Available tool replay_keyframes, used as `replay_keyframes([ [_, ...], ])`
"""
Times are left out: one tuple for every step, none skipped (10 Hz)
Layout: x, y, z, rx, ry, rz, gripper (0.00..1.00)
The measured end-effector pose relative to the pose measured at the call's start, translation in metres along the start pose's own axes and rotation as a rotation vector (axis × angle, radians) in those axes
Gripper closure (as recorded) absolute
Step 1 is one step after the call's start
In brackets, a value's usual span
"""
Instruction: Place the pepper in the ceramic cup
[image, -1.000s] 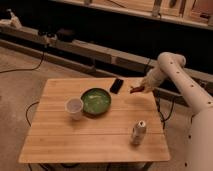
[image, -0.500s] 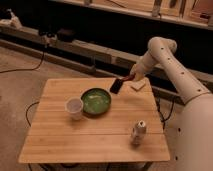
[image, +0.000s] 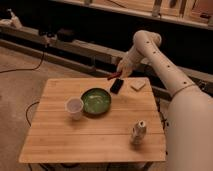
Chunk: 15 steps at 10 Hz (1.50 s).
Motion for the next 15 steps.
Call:
replay_keyframes([
  [0.002, 0.001, -0.001, 0.001, 0.001, 0.002, 0.86],
  [0.001, 0.0, -0.001, 0.001, 0.001, 0.001, 0.86],
  [-0.001, 0.0, 0.0, 0.0, 0.0, -0.002, 0.86],
  [0.0, 0.0, 0.0, 0.001, 0.0, -0.002, 0.86],
  [0.001, 0.0, -0.001, 0.002, 0.0, 0.0, 0.86],
  [0.002, 0.001, -0.001, 0.002, 0.0, 0.0, 0.86],
  [-0.002, 0.0, -0.001, 0.0, -0.004, -0.007, 0.86],
  [-0.028, -0.006, 0.001, -0.006, -0.026, -0.063, 0.86],
  [-0.062, -0.013, 0.003, -0.016, -0.053, -0.131, 0.86],
  [-0.095, -0.016, 0.007, -0.033, -0.079, -0.2, 0.86],
  [-0.116, -0.017, 0.011, -0.051, -0.095, -0.248, 0.86],
  [-0.133, -0.019, 0.016, -0.067, -0.097, -0.289, 0.86],
  [-0.154, -0.021, 0.027, -0.098, -0.087, -0.344, 0.86],
  [-0.16, -0.021, 0.04, -0.13, -0.061, -0.367, 0.86],
  [-0.158, -0.02, 0.047, -0.155, -0.036, -0.377, 0.86],
])
